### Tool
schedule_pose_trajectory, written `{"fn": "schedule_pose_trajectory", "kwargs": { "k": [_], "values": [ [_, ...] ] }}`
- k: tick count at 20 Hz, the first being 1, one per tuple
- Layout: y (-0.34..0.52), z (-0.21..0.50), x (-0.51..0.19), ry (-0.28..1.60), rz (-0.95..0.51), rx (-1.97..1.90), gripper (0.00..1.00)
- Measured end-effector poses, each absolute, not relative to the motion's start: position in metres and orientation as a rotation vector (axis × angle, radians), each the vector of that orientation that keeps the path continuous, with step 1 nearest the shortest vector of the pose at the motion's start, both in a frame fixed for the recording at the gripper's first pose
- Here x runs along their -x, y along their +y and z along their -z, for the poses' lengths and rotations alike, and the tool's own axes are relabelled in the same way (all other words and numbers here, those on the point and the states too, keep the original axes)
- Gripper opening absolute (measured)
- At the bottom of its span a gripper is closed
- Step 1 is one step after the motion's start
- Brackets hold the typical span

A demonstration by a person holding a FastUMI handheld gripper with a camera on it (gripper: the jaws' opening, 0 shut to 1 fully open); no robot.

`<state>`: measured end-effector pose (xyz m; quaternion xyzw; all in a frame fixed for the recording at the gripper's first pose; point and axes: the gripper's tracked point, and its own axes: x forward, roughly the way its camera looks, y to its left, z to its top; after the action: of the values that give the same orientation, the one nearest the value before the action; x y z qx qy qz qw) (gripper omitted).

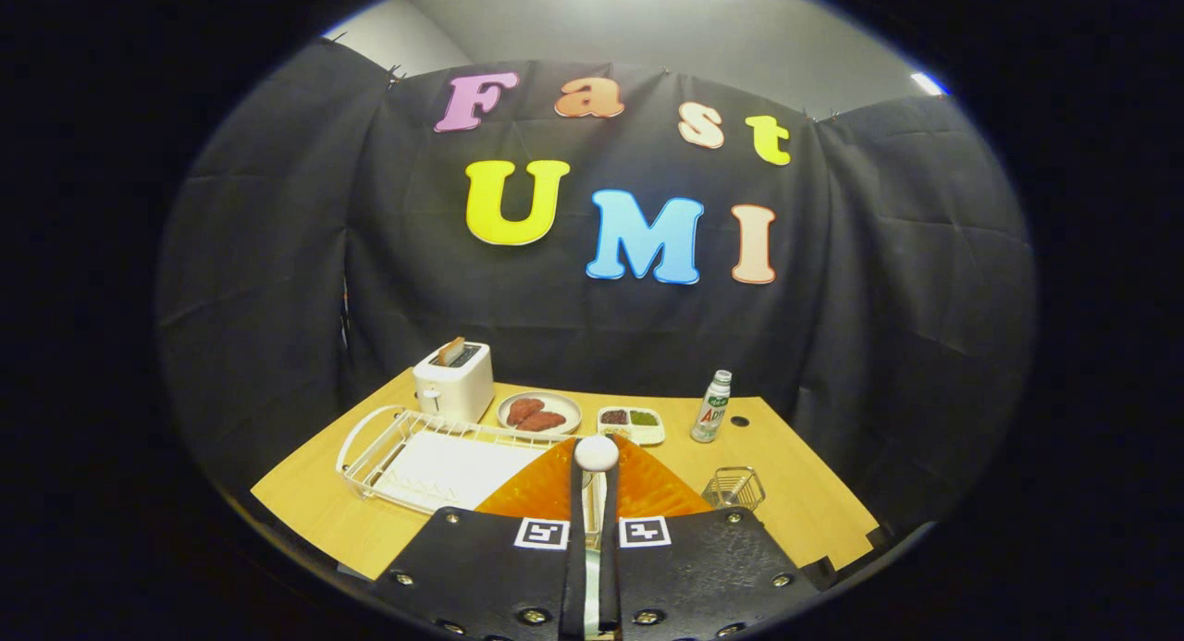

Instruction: Take the plate from the dish rack, then take the spoon from the basket and place it into the plate.

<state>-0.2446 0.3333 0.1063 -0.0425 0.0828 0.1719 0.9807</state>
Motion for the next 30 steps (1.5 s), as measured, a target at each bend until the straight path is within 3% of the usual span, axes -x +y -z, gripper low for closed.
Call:
{"fn": "schedule_pose_trajectory", "kwargs": {
  "k": [7,15,26,27,30],
  "values": [
    [0.348,-0.023,0.268,0.395,-0.420,0.053,0.06],
    [0.338,0.054,0.263,0.617,-0.409,0.028,0.08],
    [0.330,0.056,0.228,0.638,-0.378,-0.041,0.15],
    [0.330,0.052,0.225,0.635,-0.370,-0.043,0.23],
    [0.329,0.050,0.216,0.624,-0.367,-0.051,0.29]
  ]
}}
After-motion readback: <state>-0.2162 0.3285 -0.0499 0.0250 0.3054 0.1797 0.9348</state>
